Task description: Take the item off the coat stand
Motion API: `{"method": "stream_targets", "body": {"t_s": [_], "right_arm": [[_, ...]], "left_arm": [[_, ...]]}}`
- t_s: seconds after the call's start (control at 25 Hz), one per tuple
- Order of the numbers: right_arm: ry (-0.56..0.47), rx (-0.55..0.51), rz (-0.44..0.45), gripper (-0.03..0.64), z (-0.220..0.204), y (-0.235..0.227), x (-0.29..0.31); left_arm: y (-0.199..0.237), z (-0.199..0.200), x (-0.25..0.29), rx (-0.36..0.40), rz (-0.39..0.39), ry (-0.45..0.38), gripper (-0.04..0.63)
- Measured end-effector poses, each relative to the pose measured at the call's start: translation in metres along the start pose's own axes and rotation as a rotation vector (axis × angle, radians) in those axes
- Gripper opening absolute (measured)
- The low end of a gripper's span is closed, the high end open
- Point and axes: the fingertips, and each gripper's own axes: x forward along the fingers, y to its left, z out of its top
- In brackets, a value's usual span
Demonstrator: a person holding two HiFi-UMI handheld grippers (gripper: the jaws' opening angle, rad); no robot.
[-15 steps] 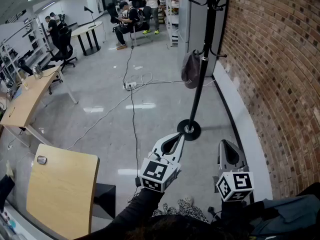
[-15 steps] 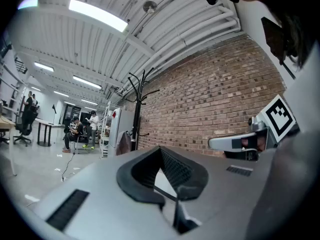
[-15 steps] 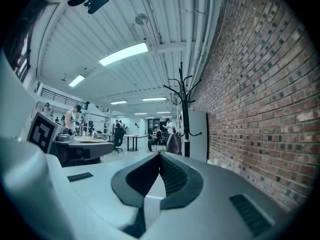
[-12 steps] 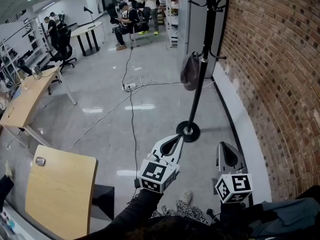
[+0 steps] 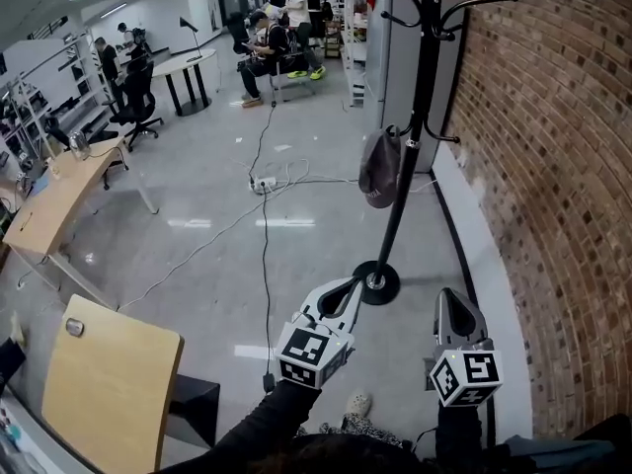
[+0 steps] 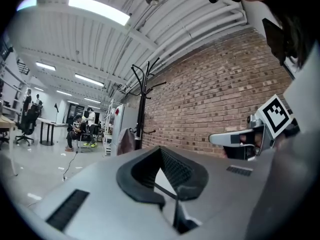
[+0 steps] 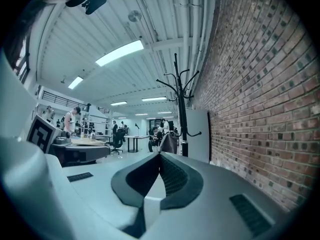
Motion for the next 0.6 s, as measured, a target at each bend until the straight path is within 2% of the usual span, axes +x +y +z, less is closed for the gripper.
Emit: {"method": "stream_targets", "body": {"t_s": [0.6], "right_arm": [[0.002, -0.002, 0.082, 0.0, 0.006, -0.056, 0.087]], "left_arm": [[0.028, 0.007, 0.095, 0.009, 0.057, -0.001, 0.008]]}}
